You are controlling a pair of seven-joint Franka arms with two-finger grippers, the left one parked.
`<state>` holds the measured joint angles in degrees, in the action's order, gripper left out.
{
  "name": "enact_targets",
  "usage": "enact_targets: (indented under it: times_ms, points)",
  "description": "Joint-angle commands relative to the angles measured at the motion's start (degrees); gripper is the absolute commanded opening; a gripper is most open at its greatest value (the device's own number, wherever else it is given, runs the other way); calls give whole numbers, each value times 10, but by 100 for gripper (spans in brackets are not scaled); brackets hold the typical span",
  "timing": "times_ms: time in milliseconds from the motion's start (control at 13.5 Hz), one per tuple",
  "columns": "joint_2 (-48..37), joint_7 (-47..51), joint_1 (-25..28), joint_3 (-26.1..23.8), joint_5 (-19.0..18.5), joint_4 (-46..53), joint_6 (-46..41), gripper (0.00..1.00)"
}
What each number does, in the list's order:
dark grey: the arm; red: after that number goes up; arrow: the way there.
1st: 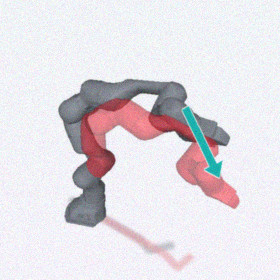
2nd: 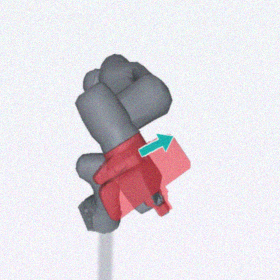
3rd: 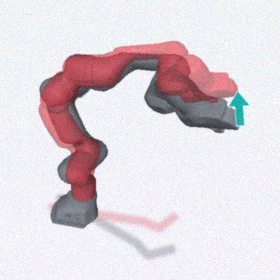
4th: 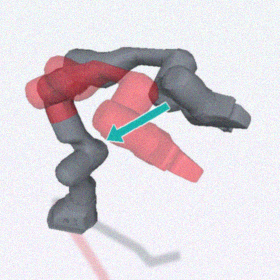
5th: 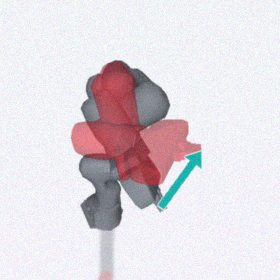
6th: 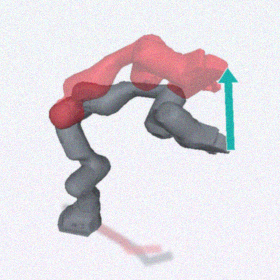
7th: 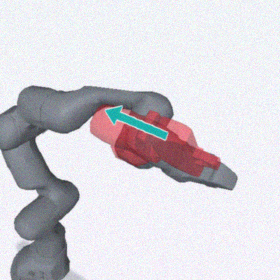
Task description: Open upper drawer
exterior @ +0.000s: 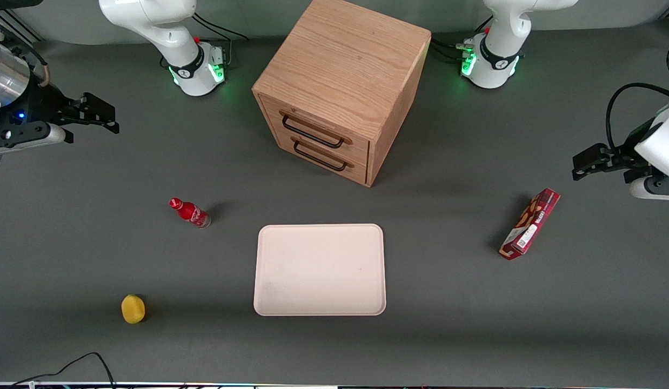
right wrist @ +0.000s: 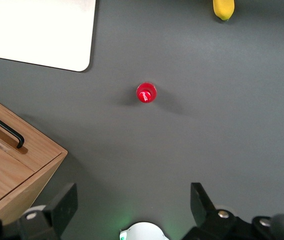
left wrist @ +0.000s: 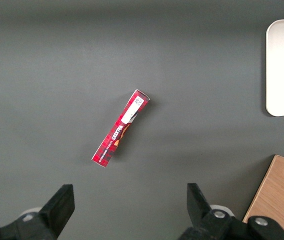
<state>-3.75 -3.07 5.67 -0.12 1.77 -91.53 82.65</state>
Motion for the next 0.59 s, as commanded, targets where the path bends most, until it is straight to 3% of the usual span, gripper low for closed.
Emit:
enact_targets:
  times_ms: [0, 369, 517]
  points:
    - [-1, 10, 0, -4, -10, 4, 1, 100]
    - [5, 11, 1, -4, -10, 0, 3, 100]
    - [19, 13, 2, -28, -9, 2, 8, 100]
